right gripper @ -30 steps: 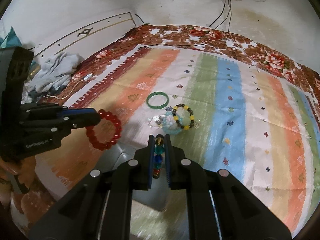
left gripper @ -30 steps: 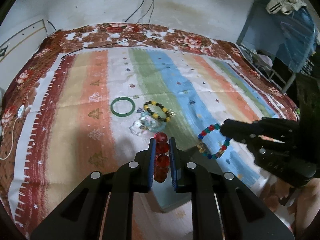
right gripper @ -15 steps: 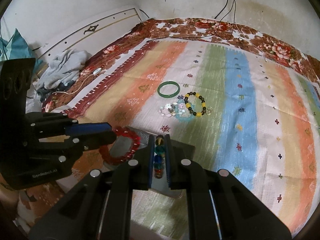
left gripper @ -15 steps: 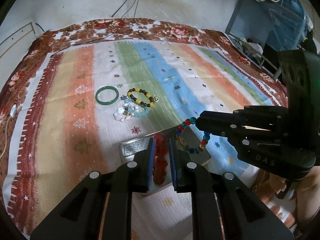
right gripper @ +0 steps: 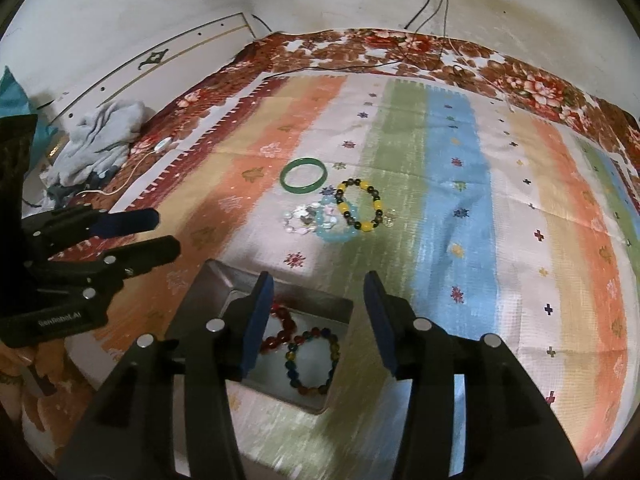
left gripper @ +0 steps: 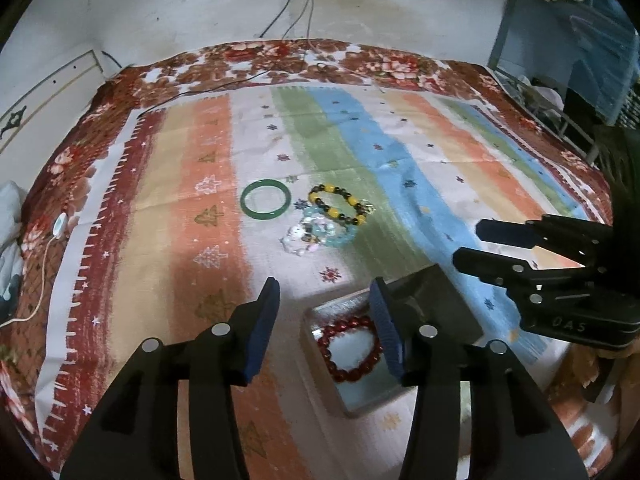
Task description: Organize jewelry
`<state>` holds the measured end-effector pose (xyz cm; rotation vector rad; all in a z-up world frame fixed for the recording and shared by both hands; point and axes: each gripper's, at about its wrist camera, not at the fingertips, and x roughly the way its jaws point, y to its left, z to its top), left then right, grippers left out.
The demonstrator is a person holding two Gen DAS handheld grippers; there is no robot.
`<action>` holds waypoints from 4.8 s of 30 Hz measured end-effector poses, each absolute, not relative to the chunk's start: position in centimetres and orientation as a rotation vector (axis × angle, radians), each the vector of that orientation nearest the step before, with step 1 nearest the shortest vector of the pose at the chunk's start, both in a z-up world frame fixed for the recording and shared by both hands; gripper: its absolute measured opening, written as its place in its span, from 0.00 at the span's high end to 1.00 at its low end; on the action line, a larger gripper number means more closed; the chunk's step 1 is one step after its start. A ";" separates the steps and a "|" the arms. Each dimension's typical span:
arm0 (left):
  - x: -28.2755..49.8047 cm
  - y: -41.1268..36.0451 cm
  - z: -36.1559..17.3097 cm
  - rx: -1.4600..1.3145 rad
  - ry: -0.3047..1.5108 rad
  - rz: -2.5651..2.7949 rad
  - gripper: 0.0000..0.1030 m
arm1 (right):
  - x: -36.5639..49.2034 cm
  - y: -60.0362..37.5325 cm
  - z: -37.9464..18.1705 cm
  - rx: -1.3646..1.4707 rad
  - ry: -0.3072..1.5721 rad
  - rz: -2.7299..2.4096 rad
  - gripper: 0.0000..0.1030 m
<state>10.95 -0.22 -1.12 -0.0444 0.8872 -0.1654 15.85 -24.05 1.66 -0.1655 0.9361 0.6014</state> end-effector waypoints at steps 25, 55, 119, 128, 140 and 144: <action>21.1 2.7 -4.2 0.006 1.009 -0.039 0.46 | 23.9 -22.4 -2.0 -0.122 1.055 0.560 0.44; 26.6 0.7 -11.9 0.155 1.211 -0.087 0.46 | 30.3 -18.4 -7.0 -0.079 1.217 0.665 0.44; 25.3 3.4 -4.1 -0.017 1.047 -0.165 0.89 | 29.4 -17.7 -5.6 -0.158 1.153 0.683 0.97; 25.5 3.5 -4.4 -0.021 1.061 -0.164 0.89 | 30.1 -17.3 -7.6 -0.160 1.203 0.680 0.72; 25.8 3.2 -5.1 -0.019 1.078 -0.170 0.89 | 30.2 -17.0 -9.5 -0.216 1.214 0.668 0.72; 25.9 3.1 -5.2 -0.016 1.080 -0.169 0.89 | 30.2 -17.2 -9.7 -0.238 1.209 0.655 0.83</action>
